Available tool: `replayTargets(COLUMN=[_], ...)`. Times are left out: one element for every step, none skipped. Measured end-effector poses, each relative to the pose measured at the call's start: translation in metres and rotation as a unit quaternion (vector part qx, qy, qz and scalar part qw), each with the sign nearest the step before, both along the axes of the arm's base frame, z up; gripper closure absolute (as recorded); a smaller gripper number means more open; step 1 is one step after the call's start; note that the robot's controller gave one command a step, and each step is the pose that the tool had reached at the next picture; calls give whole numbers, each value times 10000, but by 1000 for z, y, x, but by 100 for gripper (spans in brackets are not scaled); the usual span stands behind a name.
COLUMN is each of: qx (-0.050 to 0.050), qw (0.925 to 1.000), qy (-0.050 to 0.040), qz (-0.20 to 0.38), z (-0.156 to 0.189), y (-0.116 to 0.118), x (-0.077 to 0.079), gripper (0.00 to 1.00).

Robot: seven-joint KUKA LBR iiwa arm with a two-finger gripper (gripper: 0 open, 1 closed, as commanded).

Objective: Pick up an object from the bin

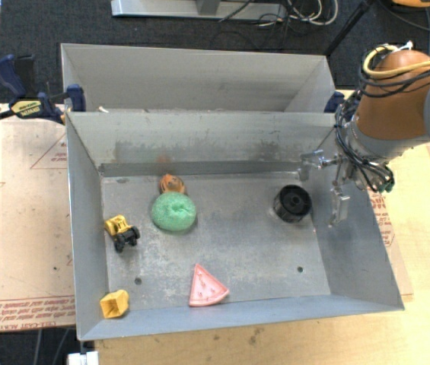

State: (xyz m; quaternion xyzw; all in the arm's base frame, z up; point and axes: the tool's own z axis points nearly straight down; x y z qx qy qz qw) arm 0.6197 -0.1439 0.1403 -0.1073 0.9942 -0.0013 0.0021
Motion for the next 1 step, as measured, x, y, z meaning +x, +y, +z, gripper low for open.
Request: replayTargets(qx=[19], qw=[9959], qy=[3], qz=[-903], z=[-50], y=[18], x=[0], gripper=[0])
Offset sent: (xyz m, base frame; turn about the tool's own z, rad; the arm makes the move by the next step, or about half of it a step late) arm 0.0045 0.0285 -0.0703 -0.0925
